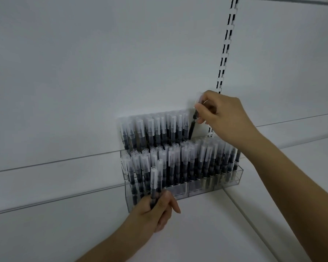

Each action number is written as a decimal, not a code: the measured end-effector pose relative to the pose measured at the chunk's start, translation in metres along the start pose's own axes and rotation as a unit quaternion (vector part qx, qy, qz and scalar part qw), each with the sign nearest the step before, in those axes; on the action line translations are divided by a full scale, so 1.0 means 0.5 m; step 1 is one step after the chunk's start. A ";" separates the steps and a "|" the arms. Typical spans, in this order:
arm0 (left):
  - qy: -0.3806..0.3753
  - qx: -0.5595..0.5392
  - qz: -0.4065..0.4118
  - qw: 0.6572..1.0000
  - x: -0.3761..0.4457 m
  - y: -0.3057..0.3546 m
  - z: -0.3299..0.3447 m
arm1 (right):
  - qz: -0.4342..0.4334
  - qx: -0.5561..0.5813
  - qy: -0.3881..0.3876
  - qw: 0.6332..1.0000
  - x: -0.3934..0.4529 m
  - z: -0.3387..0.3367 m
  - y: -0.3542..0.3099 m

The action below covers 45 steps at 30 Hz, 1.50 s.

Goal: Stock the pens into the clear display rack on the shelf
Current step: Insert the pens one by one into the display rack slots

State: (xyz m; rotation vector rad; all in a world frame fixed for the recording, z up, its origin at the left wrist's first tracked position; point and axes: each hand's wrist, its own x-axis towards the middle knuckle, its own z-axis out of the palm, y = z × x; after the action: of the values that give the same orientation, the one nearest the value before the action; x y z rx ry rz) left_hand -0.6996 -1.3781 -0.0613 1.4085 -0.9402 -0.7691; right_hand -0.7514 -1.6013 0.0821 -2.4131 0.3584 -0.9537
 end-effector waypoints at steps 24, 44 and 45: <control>0.014 -0.011 -0.008 1.000 -0.001 -0.004 0.001 | -0.018 -0.109 0.034 0.993 -0.103 0.006 -0.076; 0.002 0.026 -0.003 1.000 0.000 -0.002 0.000 | 0.031 0.100 0.112 0.988 -0.056 -0.055 -0.030; 0.004 0.027 -0.003 1.000 0.000 -0.002 0.000 | 0.037 0.070 0.075 0.994 -0.049 -0.046 -0.021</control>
State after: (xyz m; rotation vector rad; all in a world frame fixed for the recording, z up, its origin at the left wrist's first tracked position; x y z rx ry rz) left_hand -0.6993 -1.3781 -0.0625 1.4606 -0.9574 -0.7477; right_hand -0.7843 -1.5906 0.0884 -2.1926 0.4178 -1.0922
